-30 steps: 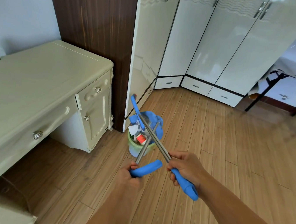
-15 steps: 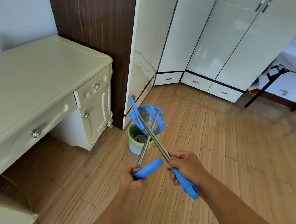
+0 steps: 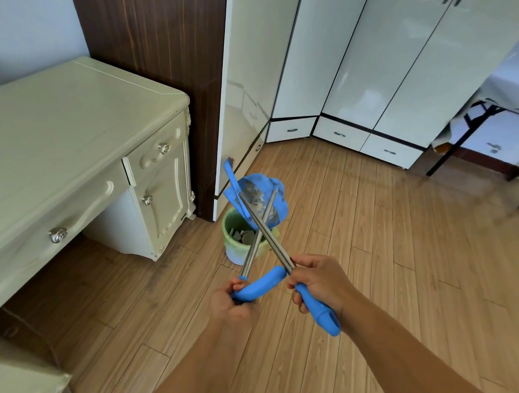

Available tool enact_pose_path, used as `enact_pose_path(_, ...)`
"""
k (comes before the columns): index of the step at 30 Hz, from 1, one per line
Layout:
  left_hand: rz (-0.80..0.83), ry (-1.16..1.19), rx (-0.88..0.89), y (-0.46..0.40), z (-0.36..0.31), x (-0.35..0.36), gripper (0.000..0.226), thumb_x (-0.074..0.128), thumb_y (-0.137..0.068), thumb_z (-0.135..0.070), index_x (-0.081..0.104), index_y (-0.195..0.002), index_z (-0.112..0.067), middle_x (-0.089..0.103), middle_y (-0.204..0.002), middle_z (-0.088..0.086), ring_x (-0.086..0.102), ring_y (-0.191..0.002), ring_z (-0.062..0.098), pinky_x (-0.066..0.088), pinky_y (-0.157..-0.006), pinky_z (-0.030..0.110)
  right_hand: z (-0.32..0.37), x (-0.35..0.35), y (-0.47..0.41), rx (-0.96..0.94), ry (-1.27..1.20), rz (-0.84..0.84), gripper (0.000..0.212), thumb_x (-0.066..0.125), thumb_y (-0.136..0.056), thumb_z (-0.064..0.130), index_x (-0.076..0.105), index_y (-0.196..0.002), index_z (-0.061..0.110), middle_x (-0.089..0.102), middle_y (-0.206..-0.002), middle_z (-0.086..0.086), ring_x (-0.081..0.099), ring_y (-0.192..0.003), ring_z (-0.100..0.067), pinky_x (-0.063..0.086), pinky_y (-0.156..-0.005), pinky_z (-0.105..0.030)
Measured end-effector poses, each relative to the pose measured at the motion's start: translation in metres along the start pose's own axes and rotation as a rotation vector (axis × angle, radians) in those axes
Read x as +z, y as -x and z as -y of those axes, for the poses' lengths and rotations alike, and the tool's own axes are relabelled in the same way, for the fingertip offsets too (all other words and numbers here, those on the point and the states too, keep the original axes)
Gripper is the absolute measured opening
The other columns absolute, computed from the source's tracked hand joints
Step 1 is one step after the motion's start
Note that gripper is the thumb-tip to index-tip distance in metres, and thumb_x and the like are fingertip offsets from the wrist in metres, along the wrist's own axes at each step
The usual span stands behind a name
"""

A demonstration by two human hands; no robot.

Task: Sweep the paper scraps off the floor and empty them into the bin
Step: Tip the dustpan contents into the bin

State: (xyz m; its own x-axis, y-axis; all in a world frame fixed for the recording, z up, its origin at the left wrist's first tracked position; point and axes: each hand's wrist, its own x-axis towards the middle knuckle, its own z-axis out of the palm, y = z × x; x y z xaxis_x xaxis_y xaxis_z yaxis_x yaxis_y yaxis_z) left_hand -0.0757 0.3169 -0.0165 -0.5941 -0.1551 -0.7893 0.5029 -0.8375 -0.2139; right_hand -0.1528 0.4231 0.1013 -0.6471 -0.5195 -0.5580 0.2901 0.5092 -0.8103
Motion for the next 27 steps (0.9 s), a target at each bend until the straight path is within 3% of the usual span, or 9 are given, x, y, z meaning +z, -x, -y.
enact_pose_path(6, -0.015, -0.098, 0.029, 0.001, -0.003, 0.007, 0.029, 0.036, -0.092, -0.001, 0.044, -0.066, -0.009, 0.04, -0.029, 0.0, 0.039, -0.02, 0.008, 0.038, -0.032, 0.01, 0.001, -0.001, -0.006, 0.054, -0.044, -0.011, 0.054, 0.052, -0.079, -0.01, 0.052, -0.132, 0.0, 0.056, -0.067, -0.018, 0.05, -0.034, -0.014, 0.041, -0.036, -0.019)
enact_pose_path(11, 0.005, -0.073, 0.013, 0.004, -0.003, 0.013, 0.025, 0.037, -0.091, -0.002, 0.048, -0.069, -0.008, 0.042, -0.031, 0.001, 0.04, -0.02, 0.009, 0.039, -0.031, 0.01, 0.009, -0.004, -0.002, 0.027, -0.051, 0.014, 0.035, 0.051, -0.08, -0.011, 0.056, -0.115, -0.012, 0.051, -0.072, -0.02, 0.048, -0.038, -0.016, 0.04, -0.037, -0.019)
enact_pose_path(16, 0.031, -0.066, 0.022, 0.004, -0.001, 0.014, 0.023, 0.039, -0.092, -0.004, 0.049, -0.071, -0.007, 0.045, -0.033, 0.0, 0.041, -0.022, 0.008, 0.041, -0.034, 0.012, 0.008, -0.004, -0.005, 0.027, -0.067, 0.004, 0.049, 0.053, -0.08, -0.01, 0.055, -0.128, 0.001, 0.055, -0.065, -0.018, 0.05, -0.035, -0.014, 0.041, -0.036, -0.02)
enact_pose_path(19, 0.018, -0.081, 0.02, 0.002, -0.001, 0.014, 0.024, 0.039, -0.092, -0.005, 0.049, -0.07, -0.008, 0.045, -0.033, 0.0, 0.041, -0.023, 0.008, 0.041, -0.043, 0.014, 0.007, -0.006, -0.005, 0.042, -0.066, 0.0, 0.041, 0.052, -0.081, -0.01, 0.058, -0.121, -0.004, 0.054, -0.068, -0.019, 0.049, -0.036, -0.014, 0.041, -0.036, -0.02)
enact_pose_path(22, 0.014, -0.093, 0.011, 0.001, -0.003, 0.017, 0.025, 0.039, -0.092, -0.005, 0.047, -0.07, -0.009, 0.046, -0.034, 0.001, 0.041, -0.023, 0.009, 0.041, -0.035, 0.014, 0.004, -0.008, -0.004, 0.066, -0.08, 0.004, 0.037, 0.05, -0.081, -0.011, 0.059, -0.117, -0.01, 0.051, -0.064, -0.017, 0.048, -0.035, -0.014, 0.04, -0.035, -0.018)
enact_pose_path(27, 0.005, -0.222, 0.055, 0.009, 0.001, 0.025, 0.026, 0.037, -0.09, 0.0, 0.046, -0.068, -0.009, 0.043, -0.032, 0.001, 0.041, -0.022, 0.009, 0.045, -0.035, 0.013, 0.0, -0.017, 0.0, 0.092, -0.106, 0.006, 0.046, 0.051, -0.081, -0.01, 0.055, -0.127, -0.004, 0.055, -0.059, -0.015, 0.05, -0.033, -0.013, 0.04, -0.035, -0.017)
